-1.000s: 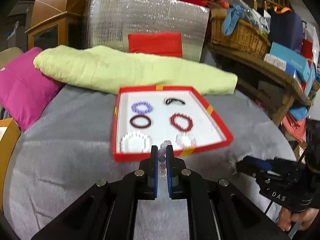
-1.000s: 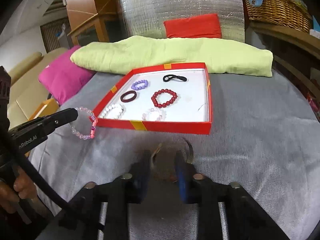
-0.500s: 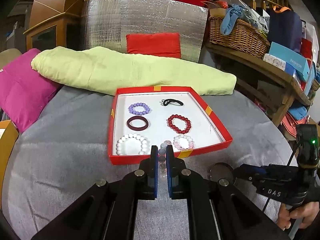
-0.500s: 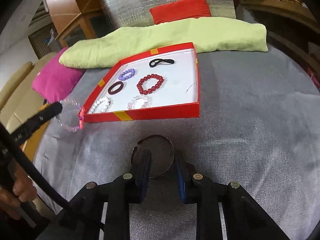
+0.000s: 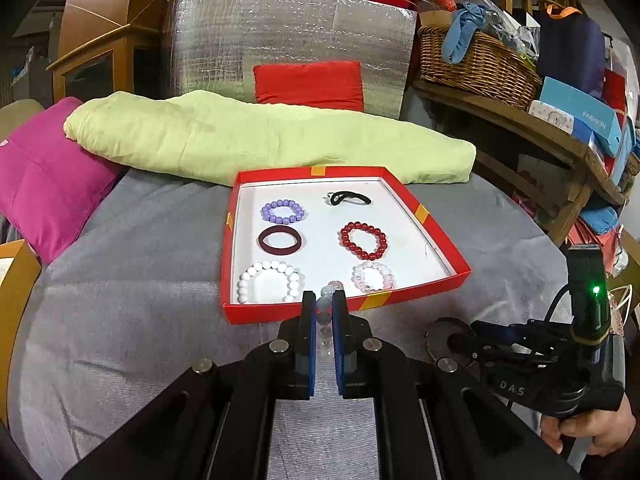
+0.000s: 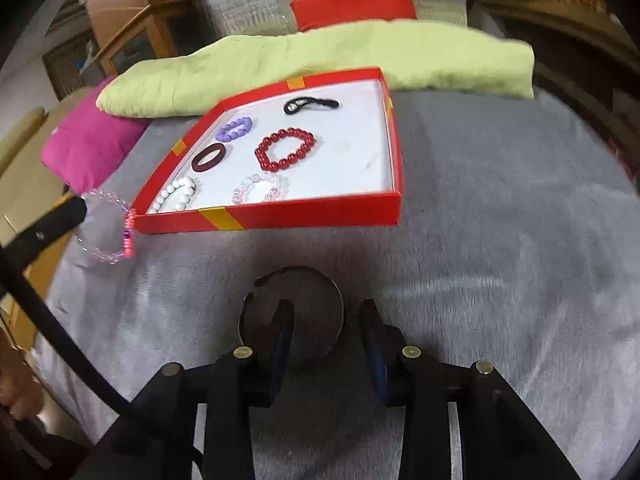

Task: Organize jewelry
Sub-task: 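Lift and carry the bead bracelet with the left tool while the right tool carries the bangle toward the box, then lower the bead bracelet into the box with the left tool while the right tool lowers the bangle beside it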

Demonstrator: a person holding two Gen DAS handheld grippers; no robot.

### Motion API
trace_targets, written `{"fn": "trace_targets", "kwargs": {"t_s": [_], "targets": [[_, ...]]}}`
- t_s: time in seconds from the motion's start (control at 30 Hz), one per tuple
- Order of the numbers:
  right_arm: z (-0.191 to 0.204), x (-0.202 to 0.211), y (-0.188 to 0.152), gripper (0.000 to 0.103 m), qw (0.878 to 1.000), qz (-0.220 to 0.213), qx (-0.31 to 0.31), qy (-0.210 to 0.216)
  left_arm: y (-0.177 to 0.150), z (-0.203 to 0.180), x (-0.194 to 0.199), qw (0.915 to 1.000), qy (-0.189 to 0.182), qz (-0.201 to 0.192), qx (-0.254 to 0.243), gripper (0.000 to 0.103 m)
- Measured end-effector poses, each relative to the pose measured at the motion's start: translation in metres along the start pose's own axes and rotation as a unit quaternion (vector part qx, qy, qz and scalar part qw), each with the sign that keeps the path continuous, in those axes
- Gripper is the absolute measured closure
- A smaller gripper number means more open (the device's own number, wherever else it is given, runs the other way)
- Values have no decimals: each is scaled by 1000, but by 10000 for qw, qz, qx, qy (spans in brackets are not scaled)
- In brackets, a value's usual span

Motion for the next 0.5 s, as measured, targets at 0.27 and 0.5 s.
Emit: {"fn": "trace_targets", "kwargs": {"t_s": [0.27,0.5], "targets": [[7,9,1,99,9996,-216,149,-66,3,2,3,9999,103,-68,19,95],[5,39,15,99,9965,-740,-175,332,6,4,1,9996,272,-78,14,95]]}}
Point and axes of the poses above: each gripper's, at about its wrist camera, not at the fingertips, and x roughly against the way its jaws point, z to its left, y to its top, the point moved 2 cm from there along -x, roughly the way its jaws point, and after that the axes turned 10 degrees about -y, right-handed, at the moved point
